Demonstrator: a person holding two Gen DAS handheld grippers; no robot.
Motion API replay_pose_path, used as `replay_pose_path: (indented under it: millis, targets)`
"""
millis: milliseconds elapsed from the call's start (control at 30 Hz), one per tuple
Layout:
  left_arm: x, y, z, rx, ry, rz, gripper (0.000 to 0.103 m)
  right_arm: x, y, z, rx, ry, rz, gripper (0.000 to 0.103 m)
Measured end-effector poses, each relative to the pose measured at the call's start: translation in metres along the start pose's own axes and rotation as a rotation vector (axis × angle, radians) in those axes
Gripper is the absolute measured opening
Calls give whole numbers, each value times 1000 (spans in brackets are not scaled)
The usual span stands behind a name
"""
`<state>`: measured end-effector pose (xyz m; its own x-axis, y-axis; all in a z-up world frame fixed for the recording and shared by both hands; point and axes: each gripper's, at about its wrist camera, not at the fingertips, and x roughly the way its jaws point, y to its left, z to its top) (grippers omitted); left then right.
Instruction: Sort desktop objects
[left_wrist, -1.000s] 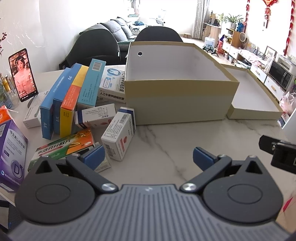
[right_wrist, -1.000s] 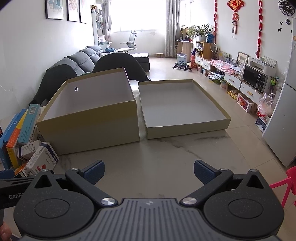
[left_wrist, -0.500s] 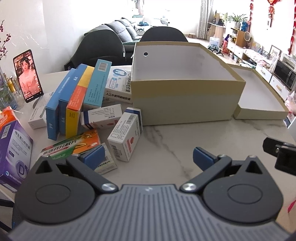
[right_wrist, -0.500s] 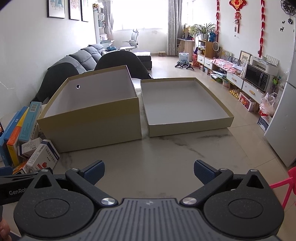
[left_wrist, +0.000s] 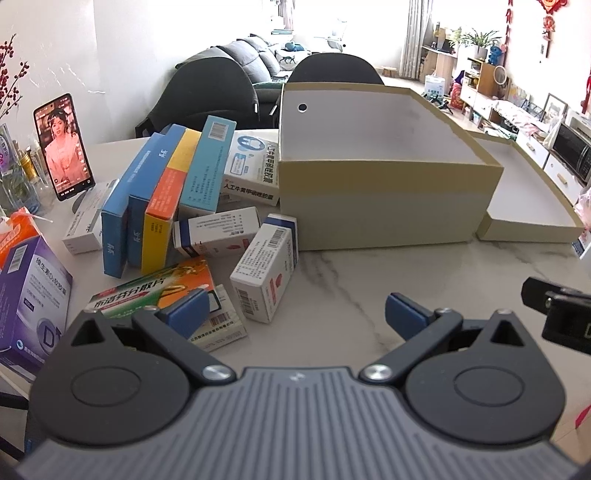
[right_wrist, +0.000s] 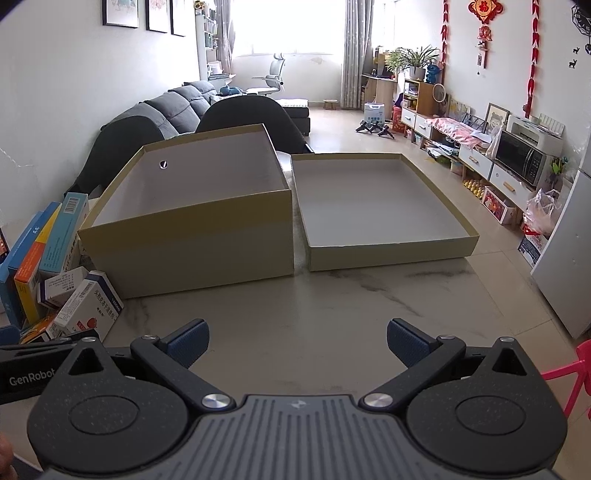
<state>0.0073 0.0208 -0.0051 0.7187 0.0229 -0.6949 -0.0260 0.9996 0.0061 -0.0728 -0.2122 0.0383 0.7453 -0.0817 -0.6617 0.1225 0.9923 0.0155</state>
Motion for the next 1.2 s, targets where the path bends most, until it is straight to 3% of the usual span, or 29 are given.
replay_pose_path:
  millis: [300,1067,1200]
  targets:
    - [0,15,-3,-10,3,45,103,4,9,2,-20,-3,12,103]
    - [0,154,-3,-178,1,359,103,17,41,10,-121,-77,99,103]
    - [-1,168,-2,-167,-3,367,103,20,45,10,-130,-70,102,103]
